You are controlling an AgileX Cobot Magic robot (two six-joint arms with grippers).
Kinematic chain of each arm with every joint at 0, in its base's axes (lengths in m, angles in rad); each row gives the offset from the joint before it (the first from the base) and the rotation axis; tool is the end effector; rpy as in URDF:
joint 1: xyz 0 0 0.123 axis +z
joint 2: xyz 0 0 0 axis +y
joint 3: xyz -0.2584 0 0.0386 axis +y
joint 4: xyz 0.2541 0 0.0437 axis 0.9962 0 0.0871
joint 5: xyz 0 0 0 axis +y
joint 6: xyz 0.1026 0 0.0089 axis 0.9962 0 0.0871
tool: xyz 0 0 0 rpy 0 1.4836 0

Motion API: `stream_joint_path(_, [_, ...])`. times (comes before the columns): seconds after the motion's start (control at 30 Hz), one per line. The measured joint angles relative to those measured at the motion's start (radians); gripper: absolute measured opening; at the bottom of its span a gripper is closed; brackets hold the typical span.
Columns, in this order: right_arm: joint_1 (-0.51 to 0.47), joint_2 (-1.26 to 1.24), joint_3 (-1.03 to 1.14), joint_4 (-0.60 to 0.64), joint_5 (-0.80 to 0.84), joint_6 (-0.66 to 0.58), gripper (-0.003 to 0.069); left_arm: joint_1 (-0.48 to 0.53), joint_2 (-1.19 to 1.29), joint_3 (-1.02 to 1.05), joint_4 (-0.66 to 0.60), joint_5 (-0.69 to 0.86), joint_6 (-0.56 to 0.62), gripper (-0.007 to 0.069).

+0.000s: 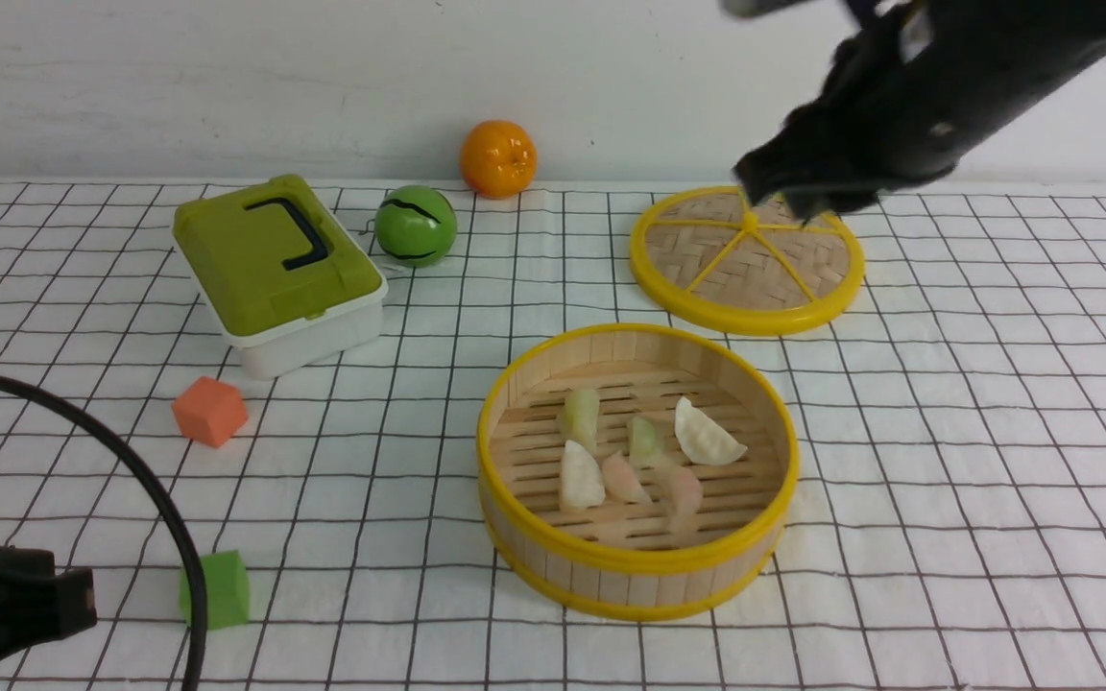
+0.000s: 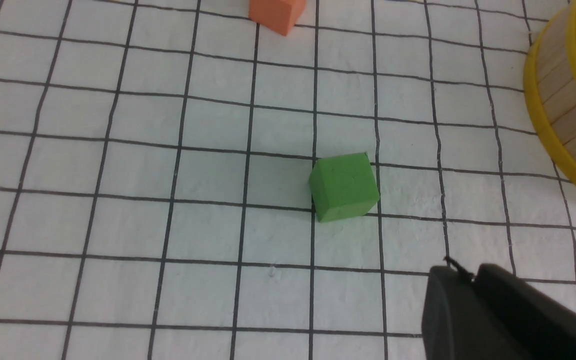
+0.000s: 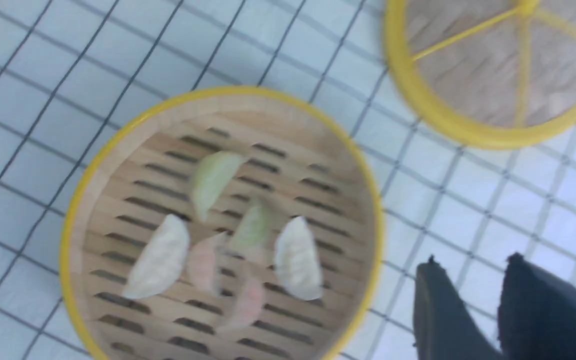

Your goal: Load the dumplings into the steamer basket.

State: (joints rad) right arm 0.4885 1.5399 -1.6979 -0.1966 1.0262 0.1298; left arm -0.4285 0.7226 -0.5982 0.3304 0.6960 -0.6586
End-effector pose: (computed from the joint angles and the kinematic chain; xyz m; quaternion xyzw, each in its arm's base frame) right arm 0.3148 0.1478 0.3947 -0.1783 0.9012 0.0240 0.3942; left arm 0.1598 -0.0494 0.2693 -0.0315 0.9035 -0.0811 0.4197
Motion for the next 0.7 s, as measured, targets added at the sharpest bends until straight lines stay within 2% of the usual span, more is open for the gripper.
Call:
stream_joint_path(0.07, [0.000,-0.082,0.003,-0.067,0.012,0.023,0.0013,0.000,-0.022,0.003,0.000,-0.024,0.014,0.0028])
stream_joint_path(0.13, [0.000,-0.142,0.020,-0.112,0.010,0.043,-0.0014,0.000,-0.067,0.019,0.000,-0.068,0.035,-0.0001])
stream_joint_path(0.23, [0.000,-0.251,0.094,-0.153,0.002,0.074,-0.0022,0.000,-0.143,0.054,0.000,-0.129,0.067,-0.0012])
stream_joint_path(0.33, [0.000,-0.404,0.284,-0.173,-0.061,0.118,-0.0022,0.000,-0.282,0.128,0.000,-0.215,0.106,-0.0012])
stream_joint_path(0.47, [0.000,-0.604,0.575,-0.188,-0.205,0.200,-0.0022,0.000,-0.412,0.190,0.000,-0.241,0.112,-0.0012])
stream_joint_path(0.63, [0.000,-0.870,0.957,-0.256,-0.497,0.333,-0.0022,0.000,-0.485,0.218,0.007,-0.249,0.114,-0.0012])
stream_joint_path(0.67, [0.000,-0.879,0.957,-0.258,-0.509,0.338,-0.0022,0.000,-0.486,0.218,0.010,-0.249,0.114,-0.0012])
stream_joint_path(0.7, [0.000,-0.950,1.081,-0.288,-0.602,0.375,-0.0020,0.000,-0.487,0.219,0.018,-0.249,0.115,-0.0012])
